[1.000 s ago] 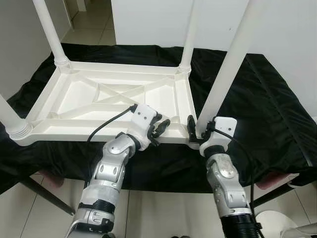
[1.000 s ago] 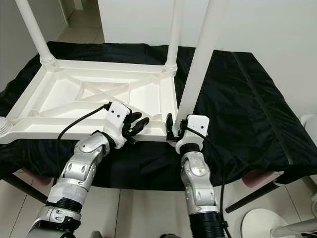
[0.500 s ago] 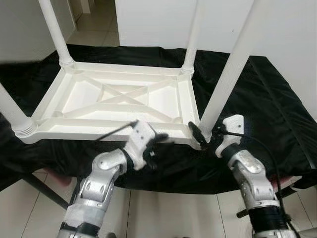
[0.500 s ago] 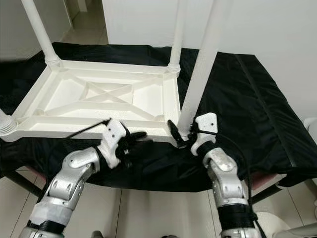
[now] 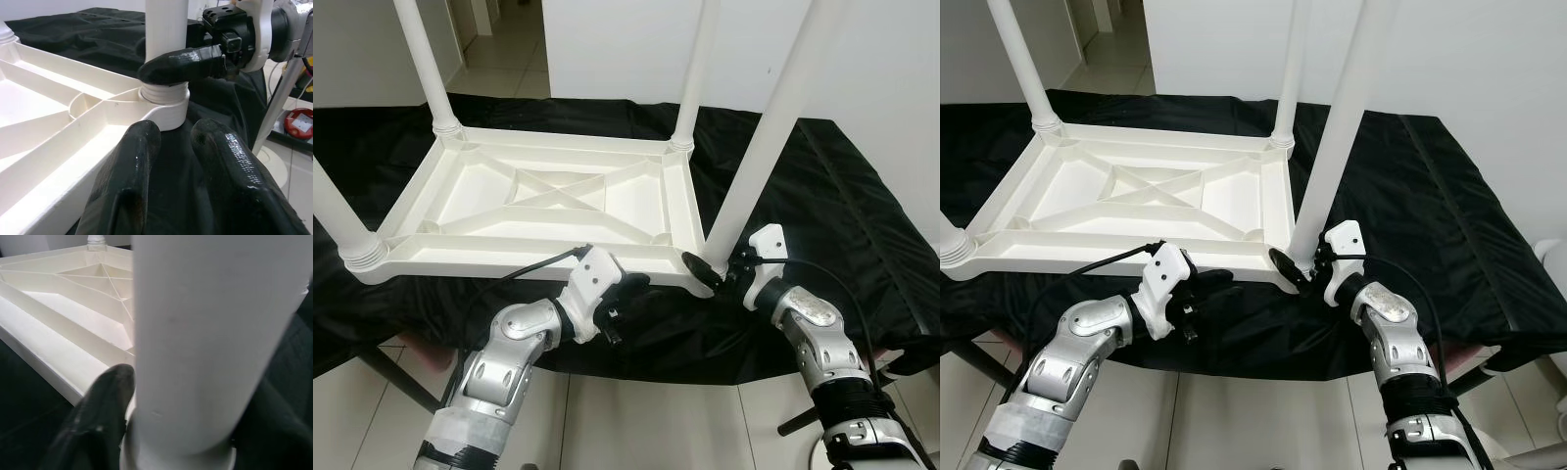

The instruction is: Building children table

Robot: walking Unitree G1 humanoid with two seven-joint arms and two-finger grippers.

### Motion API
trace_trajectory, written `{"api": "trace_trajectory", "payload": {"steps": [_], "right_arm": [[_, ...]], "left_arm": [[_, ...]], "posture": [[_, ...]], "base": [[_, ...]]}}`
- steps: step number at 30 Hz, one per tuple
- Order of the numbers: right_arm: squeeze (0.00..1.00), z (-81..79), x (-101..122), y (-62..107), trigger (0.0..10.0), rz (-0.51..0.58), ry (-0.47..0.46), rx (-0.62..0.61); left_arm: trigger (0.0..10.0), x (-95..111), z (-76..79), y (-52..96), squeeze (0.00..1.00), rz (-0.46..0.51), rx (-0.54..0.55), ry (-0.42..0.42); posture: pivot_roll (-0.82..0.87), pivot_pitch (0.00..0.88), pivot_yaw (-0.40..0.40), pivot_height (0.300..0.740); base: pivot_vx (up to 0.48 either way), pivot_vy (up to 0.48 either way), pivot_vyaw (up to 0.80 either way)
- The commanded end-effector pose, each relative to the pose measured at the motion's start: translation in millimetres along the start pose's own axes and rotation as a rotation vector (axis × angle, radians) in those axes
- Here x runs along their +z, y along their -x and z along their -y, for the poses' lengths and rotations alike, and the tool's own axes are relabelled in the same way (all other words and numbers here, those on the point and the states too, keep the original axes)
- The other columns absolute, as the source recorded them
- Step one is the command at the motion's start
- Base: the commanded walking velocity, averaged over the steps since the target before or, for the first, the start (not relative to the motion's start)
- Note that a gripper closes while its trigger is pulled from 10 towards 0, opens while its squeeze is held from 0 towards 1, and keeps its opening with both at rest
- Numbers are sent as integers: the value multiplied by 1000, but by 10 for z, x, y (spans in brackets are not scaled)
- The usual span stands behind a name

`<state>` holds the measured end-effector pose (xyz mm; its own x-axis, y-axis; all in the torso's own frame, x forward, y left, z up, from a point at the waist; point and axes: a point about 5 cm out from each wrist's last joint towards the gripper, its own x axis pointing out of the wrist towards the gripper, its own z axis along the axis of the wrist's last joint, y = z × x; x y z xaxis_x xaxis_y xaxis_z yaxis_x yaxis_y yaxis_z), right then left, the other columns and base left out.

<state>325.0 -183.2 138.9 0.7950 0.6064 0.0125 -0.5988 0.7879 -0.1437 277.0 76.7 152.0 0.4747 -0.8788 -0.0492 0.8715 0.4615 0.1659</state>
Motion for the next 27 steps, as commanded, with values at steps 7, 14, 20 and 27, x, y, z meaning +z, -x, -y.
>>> {"api": "trace_trajectory", "payload": {"steps": [7, 14, 20, 27], "right_arm": [[0, 21, -38, 8, 0, -7, -1, 14], [0, 29, 21, 6, 10000, 50, -34, -83], [0, 20, -1, -13, 10000, 38, -28, -250], [0, -224, 4, -61, 10000, 57, -77, -443]], "left_arm": [[10000, 4, 30, -15, 0, -6, -9, 8], [10000, 13, 12, -29, 0, -5, 5, 1], [10000, 5, 8, -33, 0, -7, 6, 3], [10000, 15, -10, -35, 0, -6, 12, 4]], "posture": [[23, 19, -40, 740], [15, 31, -36, 740], [6, 38, -35, 740], [0, 50, -25, 740]], "base": [[0, 0, 0], [0, 0, 0], [0, 0, 0], [0, 0, 0]]}}
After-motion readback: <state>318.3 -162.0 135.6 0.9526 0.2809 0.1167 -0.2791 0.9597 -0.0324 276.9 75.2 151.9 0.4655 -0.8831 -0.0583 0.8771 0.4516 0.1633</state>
